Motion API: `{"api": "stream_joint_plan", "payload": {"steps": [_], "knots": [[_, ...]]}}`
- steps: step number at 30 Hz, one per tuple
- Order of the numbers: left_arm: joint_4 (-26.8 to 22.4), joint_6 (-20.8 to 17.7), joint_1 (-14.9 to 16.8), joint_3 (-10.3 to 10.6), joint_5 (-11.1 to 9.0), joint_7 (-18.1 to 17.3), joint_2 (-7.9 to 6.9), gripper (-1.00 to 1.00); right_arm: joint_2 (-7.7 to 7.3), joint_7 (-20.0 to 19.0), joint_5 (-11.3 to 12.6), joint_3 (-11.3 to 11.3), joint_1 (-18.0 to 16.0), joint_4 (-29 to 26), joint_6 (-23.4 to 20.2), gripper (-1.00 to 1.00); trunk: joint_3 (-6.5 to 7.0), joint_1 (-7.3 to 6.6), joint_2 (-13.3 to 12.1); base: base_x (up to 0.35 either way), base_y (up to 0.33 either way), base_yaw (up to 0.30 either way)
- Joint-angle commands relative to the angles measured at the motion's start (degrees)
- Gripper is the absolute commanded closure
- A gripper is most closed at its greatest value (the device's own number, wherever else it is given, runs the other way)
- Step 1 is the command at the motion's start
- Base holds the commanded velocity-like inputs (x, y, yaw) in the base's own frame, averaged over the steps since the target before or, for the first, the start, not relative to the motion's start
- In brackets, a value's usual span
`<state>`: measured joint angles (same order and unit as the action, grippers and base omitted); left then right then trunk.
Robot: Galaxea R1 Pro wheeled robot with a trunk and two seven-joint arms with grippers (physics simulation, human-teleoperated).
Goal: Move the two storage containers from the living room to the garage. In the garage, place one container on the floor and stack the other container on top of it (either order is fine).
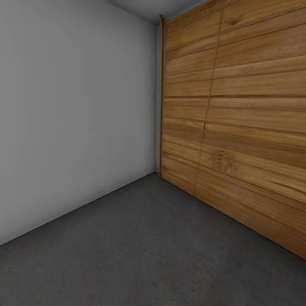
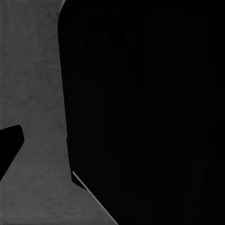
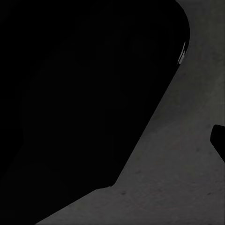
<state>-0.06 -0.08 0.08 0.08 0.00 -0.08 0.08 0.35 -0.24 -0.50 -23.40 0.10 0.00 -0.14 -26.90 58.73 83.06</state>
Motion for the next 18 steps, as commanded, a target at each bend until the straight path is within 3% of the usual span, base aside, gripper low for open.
{"api": "stream_joint_plan", "payload": {"steps": [1,18], "knots": [[0.0,0.0,0.0,0.0,0.0,0.0,0.00,-1.00,0.00,0.0,-0.1,-0.2,0.0,0.0,0.0,-1.00,-0.03,0.00,0.0,0.000,0.000,0.000],[0.0,0.0,0.0,0.0,0.0,0.0,0.00,-1.00,0.00,0.0,-0.1,-0.2,0.0,0.0,0.0,-1.00,-0.03,0.00,0.0,0.000,0.000,0.000]]}}
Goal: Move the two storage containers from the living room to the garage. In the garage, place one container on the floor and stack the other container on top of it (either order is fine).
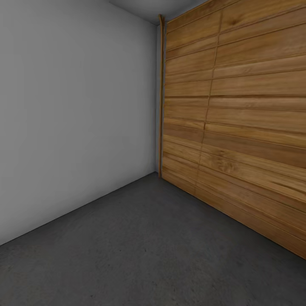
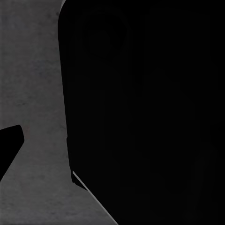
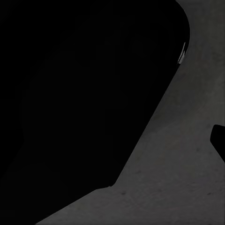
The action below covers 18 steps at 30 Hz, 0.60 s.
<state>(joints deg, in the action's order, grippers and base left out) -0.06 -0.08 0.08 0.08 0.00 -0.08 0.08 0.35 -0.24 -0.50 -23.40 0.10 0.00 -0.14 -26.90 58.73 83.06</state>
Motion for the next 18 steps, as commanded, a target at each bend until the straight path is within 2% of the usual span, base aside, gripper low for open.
{"api": "stream_joint_plan", "payload": {"steps": [1,18], "knots": [[0.0,0.0,0.0,0.0,0.0,0.0,0.00,-1.00,0.00,0.0,-0.1,-0.2,0.0,0.0,0.0,-1.00,-0.03,0.00,0.0,0.000,0.000,0.000],[0.0,0.0,0.0,0.0,0.0,0.0,0.00,-1.00,0.00,0.0,-0.1,-0.2,0.0,0.0,0.0,-1.00,-0.03,0.00,0.0,0.000,0.000,0.000]]}}
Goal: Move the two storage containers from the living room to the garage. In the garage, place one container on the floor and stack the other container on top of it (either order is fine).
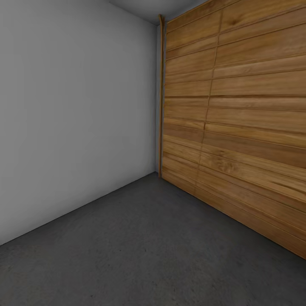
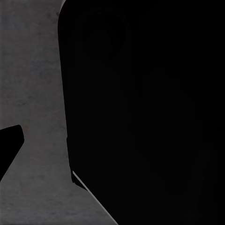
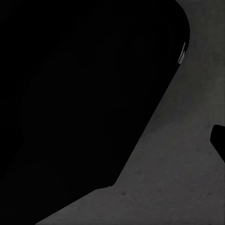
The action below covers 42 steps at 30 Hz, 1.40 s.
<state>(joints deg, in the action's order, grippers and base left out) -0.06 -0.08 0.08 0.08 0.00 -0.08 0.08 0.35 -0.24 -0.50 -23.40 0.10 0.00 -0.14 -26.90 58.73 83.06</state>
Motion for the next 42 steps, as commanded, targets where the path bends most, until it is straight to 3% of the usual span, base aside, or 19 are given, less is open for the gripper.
{"api": "stream_joint_plan", "payload": {"steps": [1,42], "knots": [[0.0,0.0,0.0,0.0,0.0,0.0,0.00,-1.00,0.00,0.0,-0.1,-0.2,0.0,0.0,0.0,-1.00,-0.03,0.00,0.0,0.000,0.000,0.000],[0.0,0.0,0.0,0.0,0.0,0.0,0.00,-1.00,0.00,0.0,-0.1,-0.2,0.0,0.0,0.0,-1.00,-0.03,0.00,0.0,0.000,0.000,0.000]]}}
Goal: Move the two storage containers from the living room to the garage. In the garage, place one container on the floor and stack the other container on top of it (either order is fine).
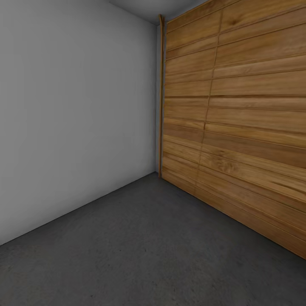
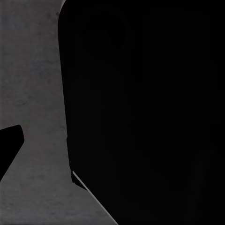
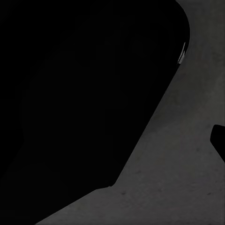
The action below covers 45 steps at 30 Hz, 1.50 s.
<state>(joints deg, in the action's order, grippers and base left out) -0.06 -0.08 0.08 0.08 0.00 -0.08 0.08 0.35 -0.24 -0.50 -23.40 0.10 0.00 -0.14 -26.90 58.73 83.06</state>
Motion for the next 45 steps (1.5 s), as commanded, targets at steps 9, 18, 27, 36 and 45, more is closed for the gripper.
{"api": "stream_joint_plan", "payload": {"steps": [9,18,27,36,45], "knots": [[0.0,0.0,0.0,0.0,0.0,0.0,0.00,-1.00,0.00,0.0,-0.1,-0.2,0.0,0.0,0.0,-1.00,-0.03,0.00,0.0,0.000,0.000,0.000],[0.0,0.0,0.0,0.0,0.0,0.0,0.00,-1.00,0.00,0.0,-0.1,-0.2,0.0,0.0,0.0,-1.00,-0.03,0.00,0.0,0.000,0.000,0.000],[0.0,0.0,0.0,0.0,0.0,0.0,0.00,-1.00,0.00,0.0,-0.1,-0.2,0.0,0.0,0.0,-1.00,-0.03,0.00,0.0,0.000,0.000,0.000],[0.0,0.0,0.0,0.0,0.0,0.0,0.00,-1.00,0.00,0.0,-0.1,-0.2,0.0,0.0,0.0,-1.00,-0.03,0.00,0.0,0.000,0.000,0.000],[0.0,0.0,0.0,0.0,0.0,0.0,0.00,-1.00,0.00,0.0,-0.1,-0.2,0.0,0.0,0.0,-1.00,-0.03,0.00,0.0,0.000,0.000,0.000]]}}
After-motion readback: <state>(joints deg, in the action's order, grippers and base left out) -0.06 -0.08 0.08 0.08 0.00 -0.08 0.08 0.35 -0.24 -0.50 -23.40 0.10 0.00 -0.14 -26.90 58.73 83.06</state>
